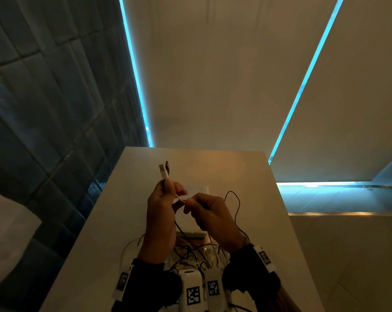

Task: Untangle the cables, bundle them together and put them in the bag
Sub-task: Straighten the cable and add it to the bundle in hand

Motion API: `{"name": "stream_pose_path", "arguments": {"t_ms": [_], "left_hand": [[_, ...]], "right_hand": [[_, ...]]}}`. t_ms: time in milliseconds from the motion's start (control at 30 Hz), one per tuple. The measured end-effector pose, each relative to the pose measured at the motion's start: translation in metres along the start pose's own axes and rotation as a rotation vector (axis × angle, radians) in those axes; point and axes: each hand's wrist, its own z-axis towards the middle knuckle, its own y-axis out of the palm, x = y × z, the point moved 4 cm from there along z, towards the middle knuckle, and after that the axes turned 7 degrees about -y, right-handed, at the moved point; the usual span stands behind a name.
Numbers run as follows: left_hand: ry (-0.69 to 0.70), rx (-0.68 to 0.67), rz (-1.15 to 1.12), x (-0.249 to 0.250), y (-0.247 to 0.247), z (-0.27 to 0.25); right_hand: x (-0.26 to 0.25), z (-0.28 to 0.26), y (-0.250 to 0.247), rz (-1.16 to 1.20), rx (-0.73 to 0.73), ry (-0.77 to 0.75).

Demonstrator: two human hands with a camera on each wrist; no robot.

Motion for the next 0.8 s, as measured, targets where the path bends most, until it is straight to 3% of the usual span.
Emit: {"name": "stream_pose_path", "arguments": {"t_ms": [200,600,800], "left_hand": [[-0.043,-0.096,-0.227,0.006,-0.001,0.001],[-0.064,-0.133,-0.338,0.007,-0.007,0.0],[-0.06,-0.126,-0.343,0.013,-0.014,0.0]], "right_hand": [[0.029,-0.009,-0.004,-0.11,0.0,-0.007],[0.094,-0.024,-0.006,-0.218,0.048,0.059],[0.13,-0.043,-0.014,-0.24,0.121,0.185]]}}
